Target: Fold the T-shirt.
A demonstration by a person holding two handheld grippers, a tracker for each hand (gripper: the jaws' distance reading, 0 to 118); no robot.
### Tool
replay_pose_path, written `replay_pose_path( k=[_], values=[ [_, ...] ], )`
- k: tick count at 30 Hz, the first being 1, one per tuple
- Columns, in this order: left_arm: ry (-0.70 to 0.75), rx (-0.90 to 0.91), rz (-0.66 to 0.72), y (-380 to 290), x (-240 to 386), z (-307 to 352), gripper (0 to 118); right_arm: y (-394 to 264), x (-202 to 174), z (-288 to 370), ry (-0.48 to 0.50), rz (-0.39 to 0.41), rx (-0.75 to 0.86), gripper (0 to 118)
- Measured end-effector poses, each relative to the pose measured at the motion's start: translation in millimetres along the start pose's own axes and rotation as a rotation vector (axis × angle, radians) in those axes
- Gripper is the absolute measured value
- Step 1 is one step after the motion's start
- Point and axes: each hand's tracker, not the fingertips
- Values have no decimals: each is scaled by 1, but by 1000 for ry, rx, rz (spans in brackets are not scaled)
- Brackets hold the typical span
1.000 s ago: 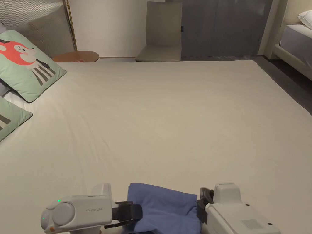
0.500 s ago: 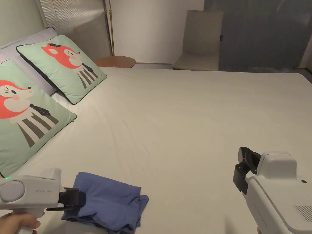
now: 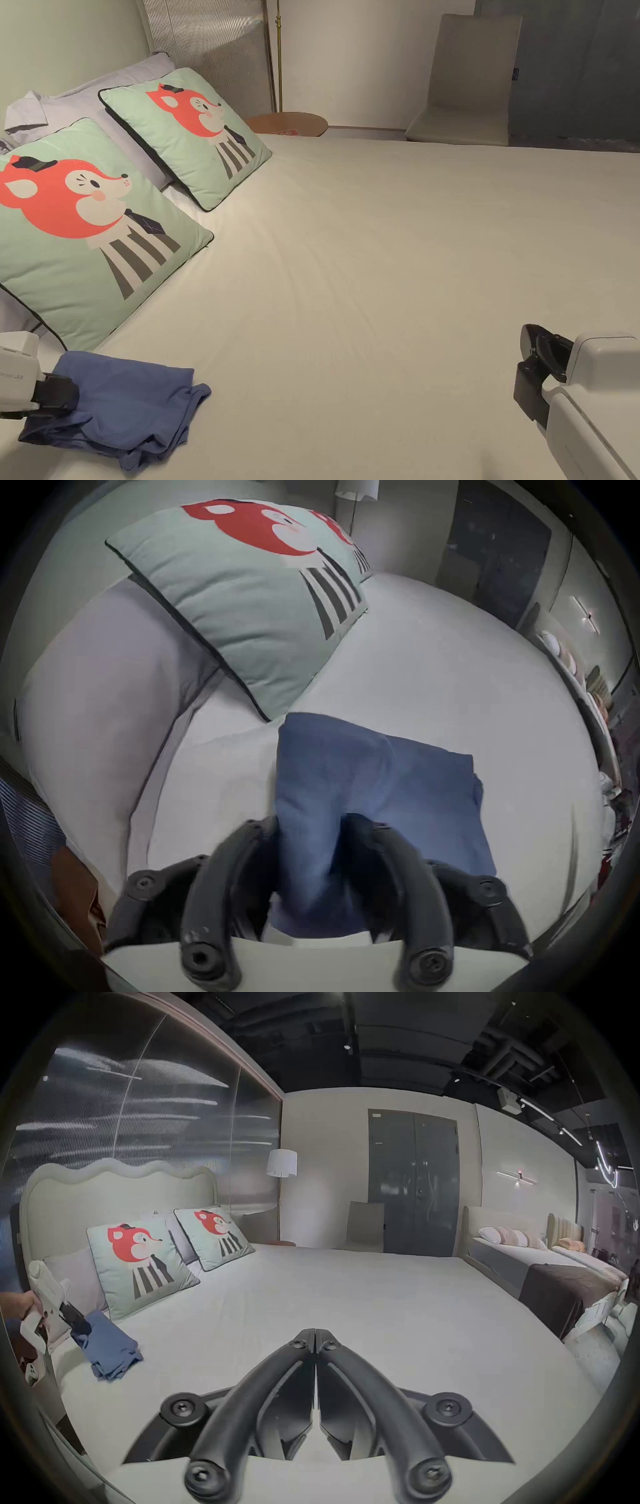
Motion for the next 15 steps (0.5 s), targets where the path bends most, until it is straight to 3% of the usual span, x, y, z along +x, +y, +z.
replay_pose_path(
  k=[3, 4, 9, 15],
  values=[
    [12, -5, -22, -5, 17, 3, 96, -1, 6, 3, 2, 2, -10, 1],
    [15, 10, -26, -7, 21, 5, 109, 1, 2, 2, -4, 3, -11, 1],
    [10, 105, 8, -7, 48, 44, 108, 6, 8, 8, -1, 3, 6, 1],
    [-27, 408, 24, -12, 115, 127, 108, 26, 18, 33, 1, 3, 62, 1]
  ],
)
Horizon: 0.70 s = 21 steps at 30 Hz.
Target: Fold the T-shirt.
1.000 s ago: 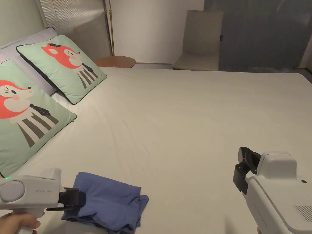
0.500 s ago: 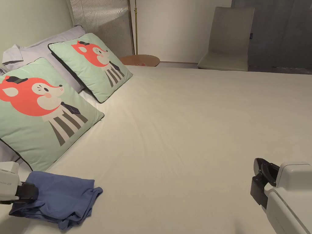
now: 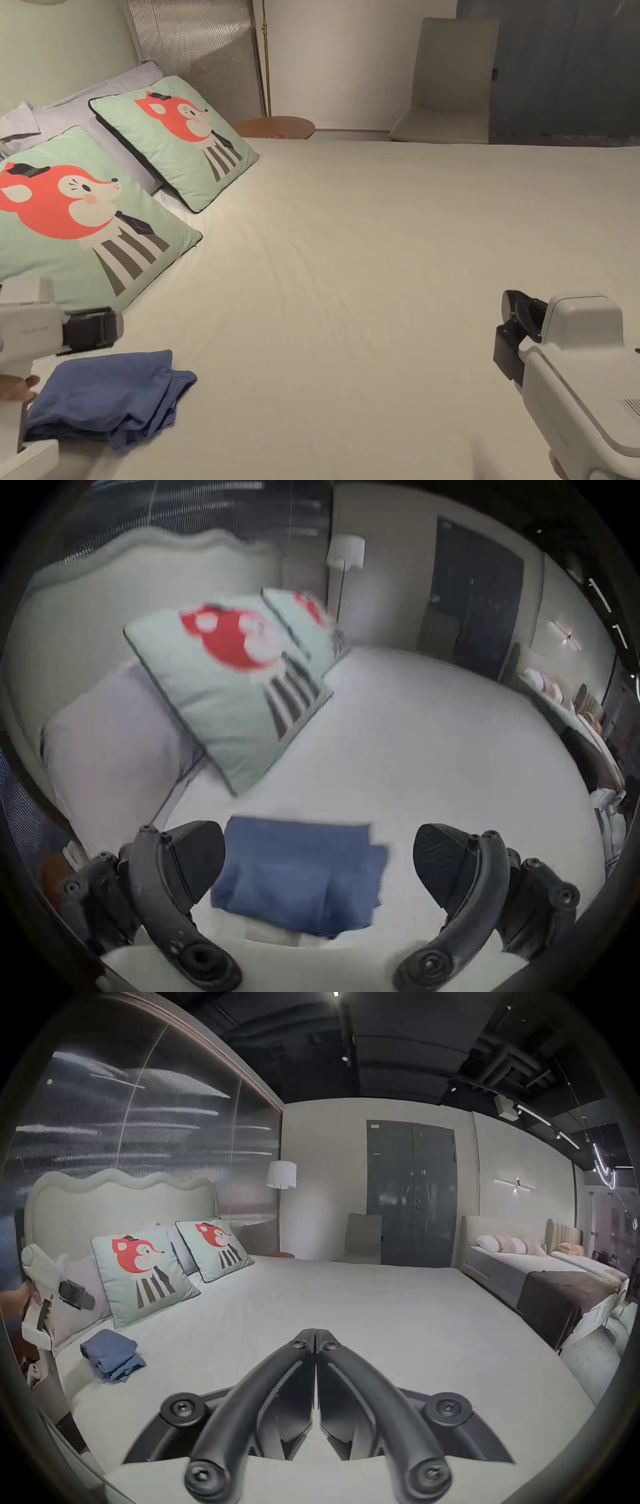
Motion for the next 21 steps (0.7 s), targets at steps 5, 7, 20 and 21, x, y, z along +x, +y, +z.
replay_pose_path(
  k=[5, 7, 20, 21],
  values=[
    [-28, 267, -86, 9, 71, 61, 108, 13, 15, 21, -4, 10, 55, 1],
    [-38, 368, -105, 7, 100, 81, 108, 18, 20, 29, -14, 14, 80, 1],
    [-157, 719, -100, -55, 253, 139, 107, 30, 84, 86, -92, -19, 198, 1],
    [-156, 726, -103, -61, 262, 139, 107, 29, 85, 88, -102, -16, 207, 1]
  ],
)
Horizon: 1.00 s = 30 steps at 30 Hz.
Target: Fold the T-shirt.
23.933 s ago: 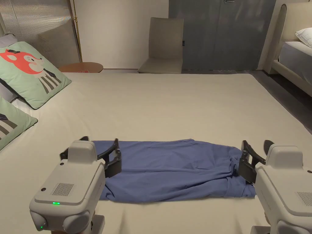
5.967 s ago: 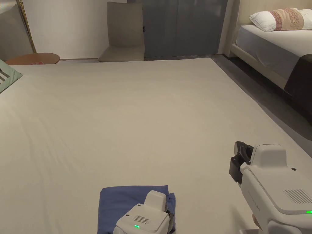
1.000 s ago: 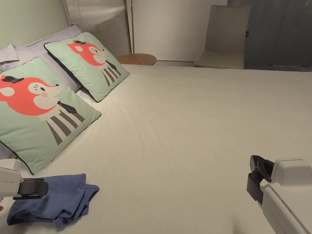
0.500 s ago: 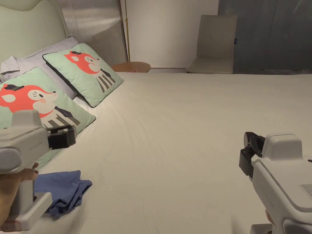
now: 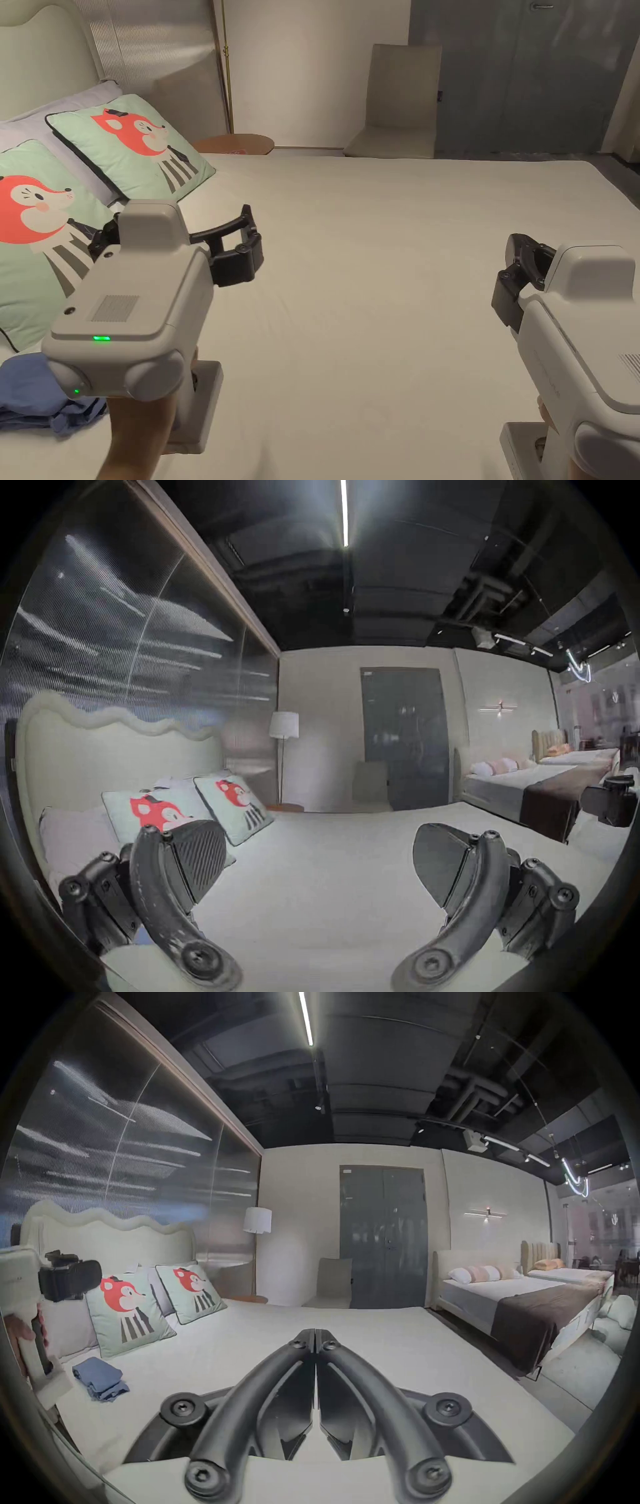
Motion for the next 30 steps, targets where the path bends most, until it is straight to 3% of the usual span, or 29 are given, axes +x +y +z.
replay_pose_path(
  k=[2, 3, 6, 7, 10, 30],
  values=[
    [11, 13, -7, -6, 17, 5, 100, 1, 4, 5, -30, 20, 13, 1],
    [11, 26, -7, -4, 30, 15, 89, 2, 6, 7, -44, 31, 18, 1],
    [-23, 30, 1, -10, 43, 19, 6, 4, 24, 20, -71, 43, 30, 1],
    [-41, 23, 7, -10, 50, 23, 0, 4, 26, 21, -80, 47, 33, 1],
    [-96, -13, 34, -15, 56, 24, 0, 6, 33, 27, -90, 49, 29, 1],
    [-125, -31, 29, -11, 61, 22, 0, 9, 39, 32, -124, 52, 45, 1]
  ],
)
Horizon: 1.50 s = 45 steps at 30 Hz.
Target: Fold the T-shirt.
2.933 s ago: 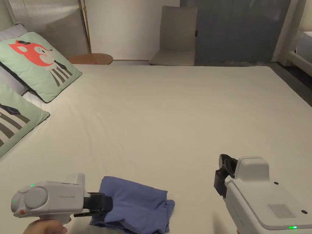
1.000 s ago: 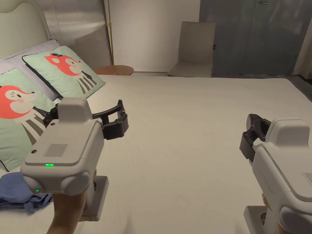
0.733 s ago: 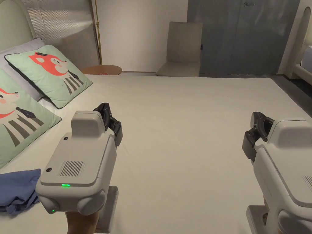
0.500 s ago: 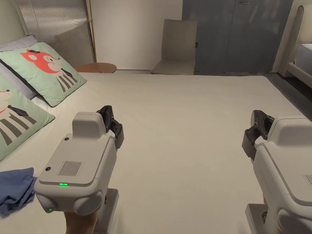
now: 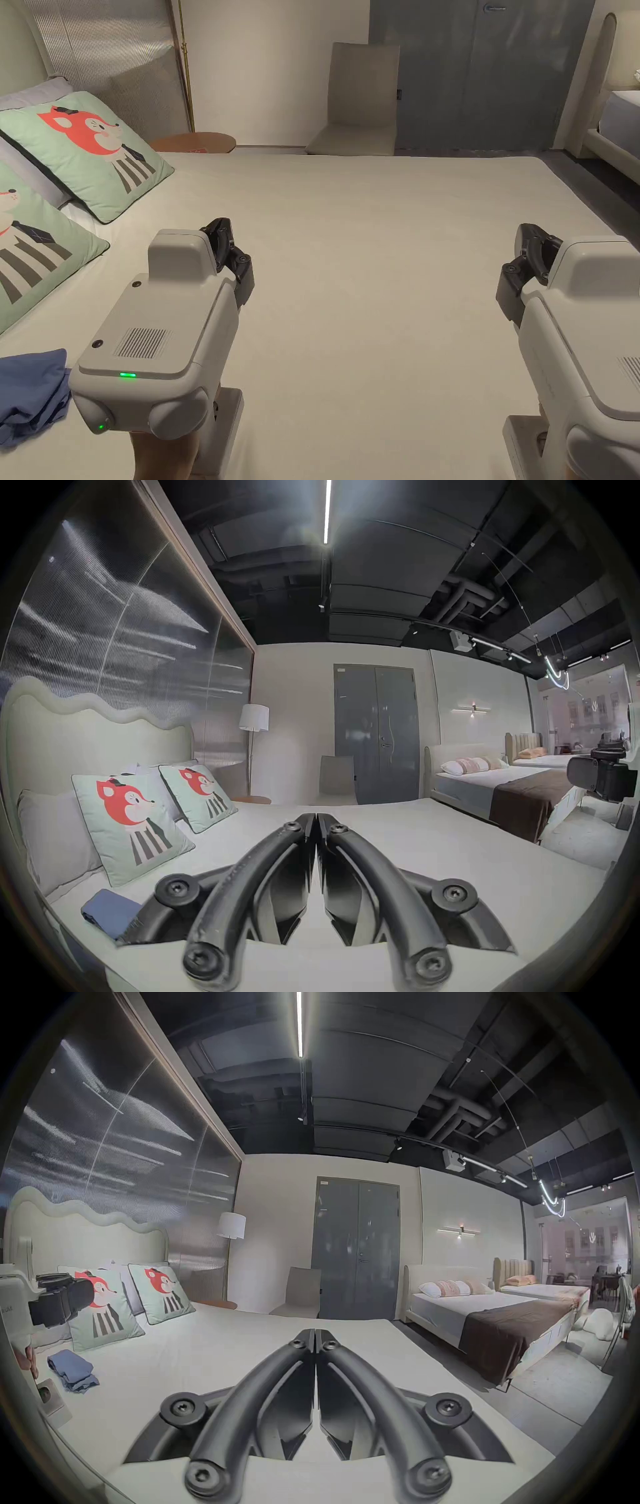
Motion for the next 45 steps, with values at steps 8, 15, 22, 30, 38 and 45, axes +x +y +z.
replay_pose_path(
  k=[8, 15, 22, 30, 38, 45],
  values=[
    [-5, -13, -3, 0, -1, -1, 0, 1, -1, 1, 0, 4, -6, 1],
    [-10, -18, -3, 0, 0, -2, 0, -4, 2, -2, -7, 7, -5, 1],
    [-18, -21, -11, -1, 1, -4, 0, -4, 5, -2, -15, 20, -2, 1],
    [-24, -19, -16, -1, 3, -4, 7, -5, 6, -4, -27, 18, -19, 1],
    [-35, -30, -3, -8, -1, -10, 109, -13, 10, -9, -55, 17, -45, 114],
    [-21, -25, -2, -8, -1, -8, 110, -8, 16, -5, -74, 6, -25, 117]
  ],
)
